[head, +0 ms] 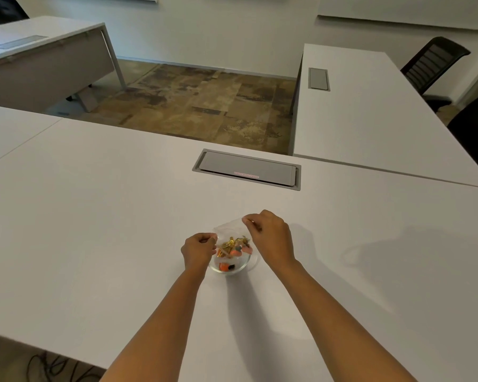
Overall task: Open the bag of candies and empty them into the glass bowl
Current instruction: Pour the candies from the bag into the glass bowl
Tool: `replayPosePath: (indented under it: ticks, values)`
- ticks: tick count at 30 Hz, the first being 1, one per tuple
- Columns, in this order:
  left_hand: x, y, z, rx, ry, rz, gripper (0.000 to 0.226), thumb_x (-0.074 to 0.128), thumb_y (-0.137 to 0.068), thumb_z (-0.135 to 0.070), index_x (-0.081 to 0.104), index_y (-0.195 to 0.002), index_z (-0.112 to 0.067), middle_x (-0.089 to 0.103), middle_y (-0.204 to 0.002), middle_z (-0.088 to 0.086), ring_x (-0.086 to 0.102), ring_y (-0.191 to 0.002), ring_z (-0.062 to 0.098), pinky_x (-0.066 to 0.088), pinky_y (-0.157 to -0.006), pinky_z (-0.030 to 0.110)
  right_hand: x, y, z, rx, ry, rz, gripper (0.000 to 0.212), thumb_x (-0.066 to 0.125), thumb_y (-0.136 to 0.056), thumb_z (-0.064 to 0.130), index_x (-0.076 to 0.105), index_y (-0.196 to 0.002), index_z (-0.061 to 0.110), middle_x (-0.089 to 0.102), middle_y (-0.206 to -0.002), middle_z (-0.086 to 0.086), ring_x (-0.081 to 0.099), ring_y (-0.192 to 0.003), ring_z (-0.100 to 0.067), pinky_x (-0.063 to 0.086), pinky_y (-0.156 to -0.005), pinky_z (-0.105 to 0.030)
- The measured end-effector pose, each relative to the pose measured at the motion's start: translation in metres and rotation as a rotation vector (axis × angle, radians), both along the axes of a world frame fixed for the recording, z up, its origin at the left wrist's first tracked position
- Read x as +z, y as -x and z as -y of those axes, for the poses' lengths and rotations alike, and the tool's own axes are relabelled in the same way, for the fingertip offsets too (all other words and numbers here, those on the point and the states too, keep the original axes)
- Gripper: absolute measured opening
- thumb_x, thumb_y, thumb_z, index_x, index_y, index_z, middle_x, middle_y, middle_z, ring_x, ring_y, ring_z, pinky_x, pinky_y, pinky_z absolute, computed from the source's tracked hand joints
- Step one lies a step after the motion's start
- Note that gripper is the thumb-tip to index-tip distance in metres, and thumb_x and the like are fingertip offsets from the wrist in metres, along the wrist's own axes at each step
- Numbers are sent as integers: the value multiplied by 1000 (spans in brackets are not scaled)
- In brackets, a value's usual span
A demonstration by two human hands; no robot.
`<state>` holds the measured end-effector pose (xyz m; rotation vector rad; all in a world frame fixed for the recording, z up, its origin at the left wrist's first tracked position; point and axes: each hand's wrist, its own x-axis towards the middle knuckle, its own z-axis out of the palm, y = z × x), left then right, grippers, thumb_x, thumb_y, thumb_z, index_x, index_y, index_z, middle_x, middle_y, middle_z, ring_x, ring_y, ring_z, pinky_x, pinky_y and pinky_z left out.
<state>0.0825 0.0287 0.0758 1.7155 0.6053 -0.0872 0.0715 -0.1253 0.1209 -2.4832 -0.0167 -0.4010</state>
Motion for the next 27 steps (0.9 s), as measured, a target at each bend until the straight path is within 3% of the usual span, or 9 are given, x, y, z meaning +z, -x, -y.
replayPosePath:
  ticks: [5, 8, 12, 16, 18, 21, 24, 27]
  values:
    - [-7, 0, -1, 20, 47, -23, 18, 64, -84, -12, 68, -97, 1, 70, -91, 16, 63, -61, 13, 56, -77, 31, 11, -3, -7, 105, 82, 83, 24, 53, -92, 24, 70, -104, 12, 68, -93, -12, 66, -76, -27, 56, -69, -30]
    - [-8, -1, -1, 22, 99, -22, 21, 63, -85, -14, 67, -100, 0, 69, -89, 13, 65, -65, 14, 55, -68, 24, 19, -4, -10, 154, 129, 135, 24, 53, -92, 21, 69, -104, 9, 66, -91, -14, 65, -68, -30, 56, -64, -31]
    - [-4, -3, 3, 32, 140, -33, 22, 56, -88, -16, 64, -105, -4, 68, -102, 12, 66, -80, 21, 55, -86, 35, 26, -3, -15, 167, 118, 191, 17, 61, -87, 17, 69, -98, 6, 65, -86, -16, 63, -61, -28, 51, -59, -23]
    - [6, -1, 9, 37, 164, 23, 21, 49, -89, -22, 58, -105, -11, 64, -112, 8, 60, -104, 25, 49, -97, 40, 25, -3, -15, 23, -91, 135, 20, 56, -90, 20, 68, -103, 11, 67, -96, -9, 62, -74, -16, 47, -68, -16]
    - [11, 0, 12, 27, 178, 121, 15, 47, -91, -24, 56, -100, -15, 66, -107, 6, 63, -99, 23, 51, -94, 40, 23, -5, -11, -104, -301, 33, 22, 52, -92, 24, 67, -106, 13, 69, -100, -8, 63, -79, -15, 53, -73, -21]
    - [18, 3, 19, 30, 163, 256, 11, 45, -95, -27, 52, -98, -19, 66, -91, 0, 66, -80, 20, 55, -70, 27, 17, -2, -4, -220, -646, -164, 26, 51, -93, 29, 63, -110, 14, 70, -100, -10, 67, -89, -24, 57, -85, -42]
    - [21, 6, 29, 66, 103, 322, 10, 45, -95, -29, 51, -97, -21, 62, -84, -1, 61, -63, 16, 51, -46, 17, 6, 12, -7, -259, -745, -275, 35, 50, -91, 39, 56, -116, 14, 67, -110, -12, 64, -100, -28, 54, -91, -46]
    - [21, 10, 38, 79, 7, 362, 11, 45, -95, -28, 53, -100, -21, 63, -91, 3, 60, -70, 19, 53, -56, 22, -9, 25, -13, -335, -771, -271, 36, 50, -91, 37, 54, -117, 12, 67, -110, -15, 66, -96, -32, 55, -87, -49]
